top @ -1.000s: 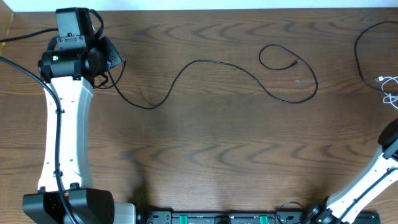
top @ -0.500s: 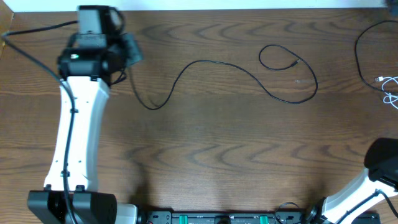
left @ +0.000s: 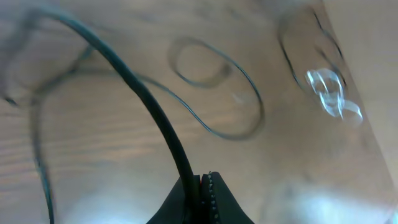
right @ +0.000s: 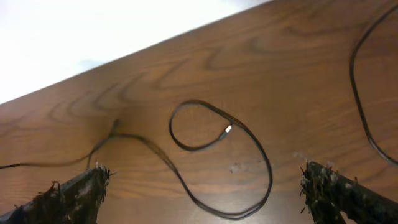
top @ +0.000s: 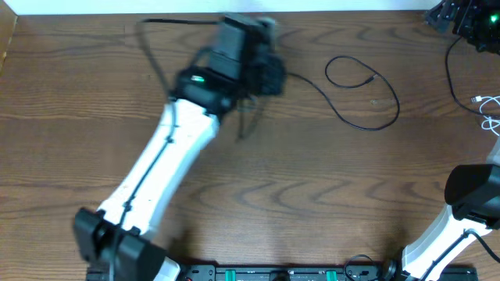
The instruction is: Untangle cables
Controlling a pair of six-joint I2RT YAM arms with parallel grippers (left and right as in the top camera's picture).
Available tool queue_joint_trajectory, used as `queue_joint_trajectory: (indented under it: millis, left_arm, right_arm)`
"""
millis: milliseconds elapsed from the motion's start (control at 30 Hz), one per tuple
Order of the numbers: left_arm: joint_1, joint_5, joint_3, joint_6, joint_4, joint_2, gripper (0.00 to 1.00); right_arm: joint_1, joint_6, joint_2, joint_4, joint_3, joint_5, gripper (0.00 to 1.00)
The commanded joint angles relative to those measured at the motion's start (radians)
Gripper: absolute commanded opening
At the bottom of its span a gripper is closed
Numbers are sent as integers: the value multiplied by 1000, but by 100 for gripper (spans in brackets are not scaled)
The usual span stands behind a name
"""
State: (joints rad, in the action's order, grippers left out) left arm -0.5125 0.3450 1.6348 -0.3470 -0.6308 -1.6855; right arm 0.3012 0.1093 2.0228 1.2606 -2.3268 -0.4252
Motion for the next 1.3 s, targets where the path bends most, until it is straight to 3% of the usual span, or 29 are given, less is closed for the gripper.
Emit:
queue_joint_trajectory:
  millis: [0, 67, 133, 200, 300, 600, 967, 1133, 1267]
  left_arm:
    - [-88, 29, 5, 16, 2, -72, 8]
    - [-132, 29, 5, 34, 5, -121, 9]
    - [-158, 29, 5, 54, 5, -161, 45]
    - [-169, 29, 5, 66, 5, -187, 75]
    - [-163, 28, 7, 91, 8, -187, 92]
    - [-32, 29, 47, 117, -2, -32, 95]
    - [334, -6, 45, 88, -193, 77, 95]
    - [441, -6, 42, 88, -218, 71, 95]
    - [476, -7, 42, 88, -225, 71, 95]
  right_arm:
    - [6, -11, 7, 20, 1, 8, 99]
    - [6, -21, 7, 35, 1, 8, 99]
    - [6, -22, 7, 51, 1, 9, 99]
    - [6, -31, 7, 63, 1, 13, 99]
    - [5, -37, 8, 76, 1, 16, 99]
    - [-45, -92, 24, 109, 82, 16, 99]
    - [-161, -95, 25, -50, 369, 96, 89]
    - [-233, 80, 25, -185, 500, 232, 85]
    - [-293, 330, 25, -286, 622, 371, 83]
